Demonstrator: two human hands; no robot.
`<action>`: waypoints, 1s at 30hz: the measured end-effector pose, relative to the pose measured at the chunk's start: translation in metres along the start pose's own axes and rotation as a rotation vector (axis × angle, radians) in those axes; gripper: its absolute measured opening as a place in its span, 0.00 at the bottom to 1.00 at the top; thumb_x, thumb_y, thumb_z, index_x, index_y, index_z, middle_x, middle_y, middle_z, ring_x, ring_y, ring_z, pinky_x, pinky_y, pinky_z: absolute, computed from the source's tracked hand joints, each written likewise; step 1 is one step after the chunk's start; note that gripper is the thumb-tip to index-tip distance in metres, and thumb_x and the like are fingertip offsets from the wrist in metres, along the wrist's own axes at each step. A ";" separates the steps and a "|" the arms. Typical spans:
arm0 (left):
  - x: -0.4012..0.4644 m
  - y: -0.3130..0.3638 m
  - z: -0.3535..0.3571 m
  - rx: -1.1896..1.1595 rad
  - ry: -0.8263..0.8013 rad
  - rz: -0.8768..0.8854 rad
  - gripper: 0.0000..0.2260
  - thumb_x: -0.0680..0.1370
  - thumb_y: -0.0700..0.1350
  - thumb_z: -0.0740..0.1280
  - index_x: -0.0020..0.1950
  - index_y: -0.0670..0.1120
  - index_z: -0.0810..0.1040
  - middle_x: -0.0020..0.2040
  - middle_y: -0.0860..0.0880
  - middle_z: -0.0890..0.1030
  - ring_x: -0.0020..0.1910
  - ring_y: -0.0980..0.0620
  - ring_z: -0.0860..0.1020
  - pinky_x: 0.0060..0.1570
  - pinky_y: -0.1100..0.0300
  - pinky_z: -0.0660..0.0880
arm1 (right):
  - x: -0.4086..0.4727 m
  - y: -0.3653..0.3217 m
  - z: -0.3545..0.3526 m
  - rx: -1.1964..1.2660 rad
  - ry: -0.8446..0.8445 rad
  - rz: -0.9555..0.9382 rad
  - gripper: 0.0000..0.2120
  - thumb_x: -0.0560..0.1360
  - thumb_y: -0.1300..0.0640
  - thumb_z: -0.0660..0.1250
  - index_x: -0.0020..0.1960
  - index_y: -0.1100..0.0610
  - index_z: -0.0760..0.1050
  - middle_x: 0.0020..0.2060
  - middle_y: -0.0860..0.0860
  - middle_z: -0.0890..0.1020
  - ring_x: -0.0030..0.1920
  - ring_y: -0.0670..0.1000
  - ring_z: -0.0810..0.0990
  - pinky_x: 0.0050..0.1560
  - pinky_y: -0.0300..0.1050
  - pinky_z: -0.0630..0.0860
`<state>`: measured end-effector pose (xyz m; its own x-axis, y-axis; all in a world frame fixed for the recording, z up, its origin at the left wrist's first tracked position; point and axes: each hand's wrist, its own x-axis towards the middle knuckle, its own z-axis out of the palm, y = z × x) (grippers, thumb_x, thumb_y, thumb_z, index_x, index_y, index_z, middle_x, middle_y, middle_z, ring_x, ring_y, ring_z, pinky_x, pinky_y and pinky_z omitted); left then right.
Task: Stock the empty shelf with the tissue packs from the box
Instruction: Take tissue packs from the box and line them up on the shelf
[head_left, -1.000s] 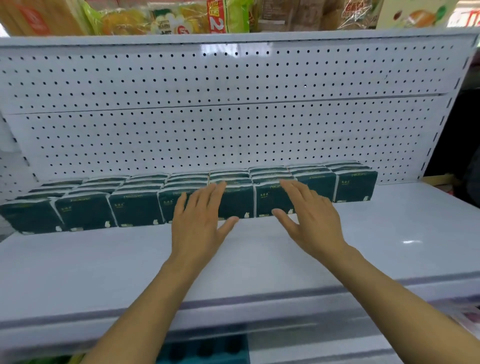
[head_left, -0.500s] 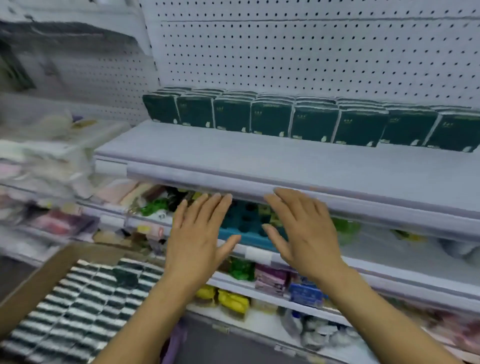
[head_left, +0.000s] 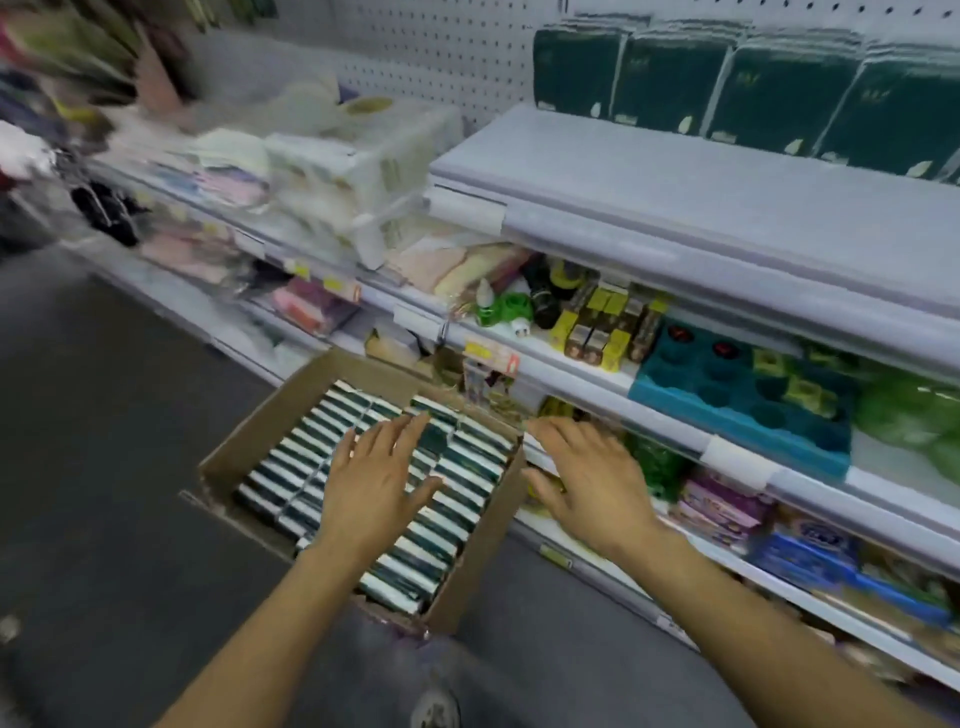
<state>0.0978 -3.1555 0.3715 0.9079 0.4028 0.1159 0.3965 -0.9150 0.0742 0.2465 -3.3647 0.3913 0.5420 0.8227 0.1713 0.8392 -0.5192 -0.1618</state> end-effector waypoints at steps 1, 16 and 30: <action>-0.002 -0.023 0.008 0.003 -0.038 -0.021 0.32 0.78 0.66 0.57 0.77 0.51 0.64 0.69 0.48 0.75 0.66 0.44 0.74 0.66 0.43 0.69 | 0.011 -0.011 0.013 0.013 -0.039 -0.001 0.22 0.78 0.44 0.63 0.69 0.51 0.70 0.62 0.51 0.77 0.58 0.56 0.78 0.50 0.53 0.76; -0.001 -0.215 0.128 -0.388 -0.714 -0.131 0.34 0.75 0.57 0.71 0.77 0.52 0.62 0.75 0.48 0.67 0.71 0.47 0.69 0.68 0.50 0.68 | 0.108 -0.097 0.176 0.128 -0.458 0.058 0.20 0.82 0.46 0.57 0.72 0.49 0.66 0.67 0.50 0.73 0.66 0.52 0.71 0.56 0.48 0.73; -0.004 -0.250 0.222 -0.637 -0.967 -0.165 0.25 0.76 0.54 0.72 0.71 0.52 0.72 0.73 0.50 0.70 0.70 0.50 0.69 0.65 0.59 0.67 | 0.190 -0.066 0.259 0.010 -0.530 0.197 0.25 0.80 0.49 0.61 0.74 0.54 0.63 0.70 0.56 0.67 0.70 0.58 0.64 0.62 0.54 0.69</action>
<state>0.0253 -2.9335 0.1328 0.6860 0.0805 -0.7232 0.6284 -0.5665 0.5330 0.2830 -3.1140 0.1831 0.5903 0.7154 -0.3737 0.7224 -0.6748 -0.1509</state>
